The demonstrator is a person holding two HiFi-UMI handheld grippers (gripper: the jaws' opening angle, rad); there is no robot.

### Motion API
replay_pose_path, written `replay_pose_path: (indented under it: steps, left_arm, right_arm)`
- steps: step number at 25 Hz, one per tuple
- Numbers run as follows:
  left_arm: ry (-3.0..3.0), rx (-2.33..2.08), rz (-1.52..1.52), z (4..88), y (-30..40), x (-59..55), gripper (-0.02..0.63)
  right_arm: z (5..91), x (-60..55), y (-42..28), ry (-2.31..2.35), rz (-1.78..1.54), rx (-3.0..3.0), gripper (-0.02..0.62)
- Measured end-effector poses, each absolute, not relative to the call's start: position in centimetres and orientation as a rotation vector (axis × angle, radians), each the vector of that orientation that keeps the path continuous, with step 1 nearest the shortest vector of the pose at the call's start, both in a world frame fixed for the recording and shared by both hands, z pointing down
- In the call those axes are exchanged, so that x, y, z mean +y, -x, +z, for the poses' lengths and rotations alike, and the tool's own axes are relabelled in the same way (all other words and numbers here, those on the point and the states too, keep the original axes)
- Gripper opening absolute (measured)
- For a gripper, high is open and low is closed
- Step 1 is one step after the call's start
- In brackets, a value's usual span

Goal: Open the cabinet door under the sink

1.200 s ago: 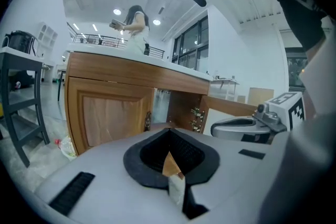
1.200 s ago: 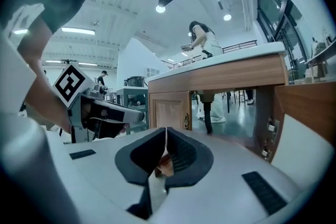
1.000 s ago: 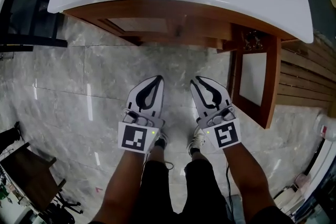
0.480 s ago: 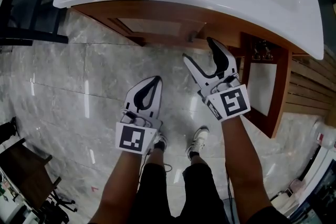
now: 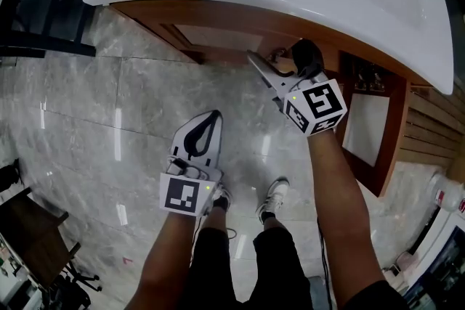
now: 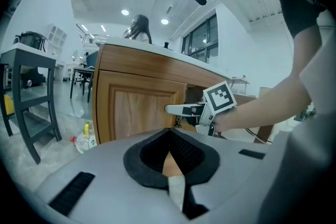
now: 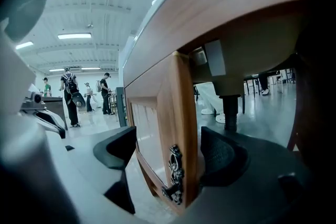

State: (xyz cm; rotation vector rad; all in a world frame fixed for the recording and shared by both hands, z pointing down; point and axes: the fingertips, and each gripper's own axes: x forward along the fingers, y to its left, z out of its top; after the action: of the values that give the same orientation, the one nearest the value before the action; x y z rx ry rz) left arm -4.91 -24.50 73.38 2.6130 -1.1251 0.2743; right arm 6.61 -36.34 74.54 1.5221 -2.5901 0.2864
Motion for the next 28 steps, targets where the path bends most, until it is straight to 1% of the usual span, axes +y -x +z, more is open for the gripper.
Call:
replay_pose_path:
  steps: [11,28]
  left_arm:
    - [-2.597,-1.148,0.293,74.1,7.3,-24.5,0.021]
    - [-2.584,-1.153,0.276,73.9,9.2,-21.4,0.021]
  right_arm:
    - [75.3,-37.8,-4.9,-1.427,0.211,-2.566,0.366]
    - [75.3,-33.0,-2.3,-1.332,0.166,-2.532,0.365]
